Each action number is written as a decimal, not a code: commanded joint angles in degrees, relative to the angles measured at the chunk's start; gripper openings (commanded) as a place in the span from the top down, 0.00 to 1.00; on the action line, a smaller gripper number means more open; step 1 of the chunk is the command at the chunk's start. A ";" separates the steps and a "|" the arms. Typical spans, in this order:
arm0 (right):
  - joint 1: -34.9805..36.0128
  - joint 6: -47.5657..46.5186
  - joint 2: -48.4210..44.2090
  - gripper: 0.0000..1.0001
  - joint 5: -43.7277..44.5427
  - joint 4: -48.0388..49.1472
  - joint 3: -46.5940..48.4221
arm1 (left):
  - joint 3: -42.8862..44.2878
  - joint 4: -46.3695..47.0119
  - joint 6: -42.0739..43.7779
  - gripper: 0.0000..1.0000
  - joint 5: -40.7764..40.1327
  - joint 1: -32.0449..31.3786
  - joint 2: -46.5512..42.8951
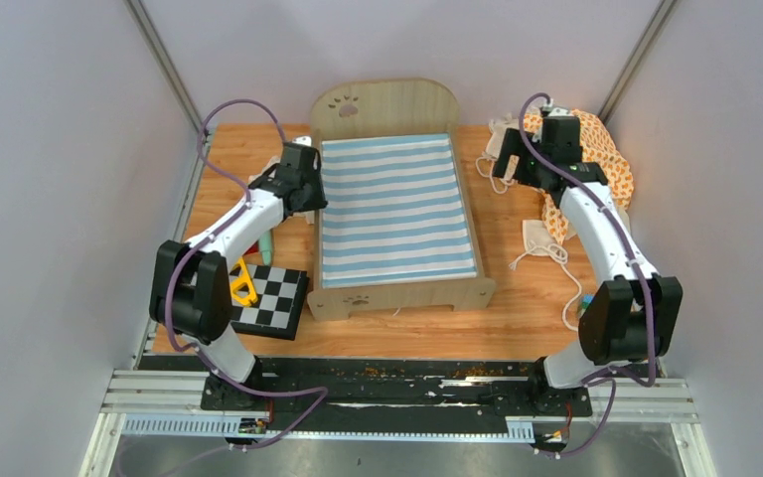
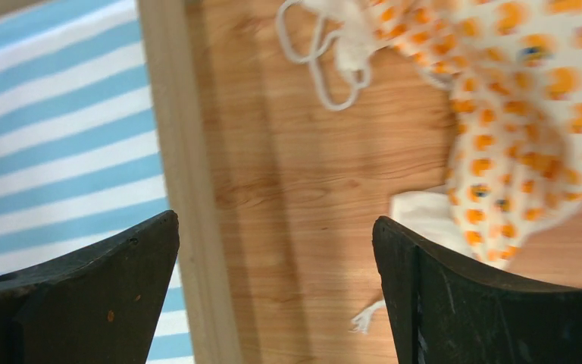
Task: Set up the pet bed
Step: Pick up the mattress at the corner of the board.
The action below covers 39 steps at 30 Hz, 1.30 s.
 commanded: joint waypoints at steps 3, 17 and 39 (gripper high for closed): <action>-2.14 -0.93 -5.54 0.04 15.43 -0.97 2.37 | 4.44 -5.82 4.00 0.46 -0.24 0.52 -13.70; -12.32 6.22 8.25 0.00 18.53 -1.08 12.02 | -3.25 -15.19 10.87 0.03 -6.00 0.53 -36.06; -14.18 7.29 35.85 0.18 12.94 -3.08 28.19 | -16.74 -15.63 12.11 0.00 -9.97 0.53 -45.24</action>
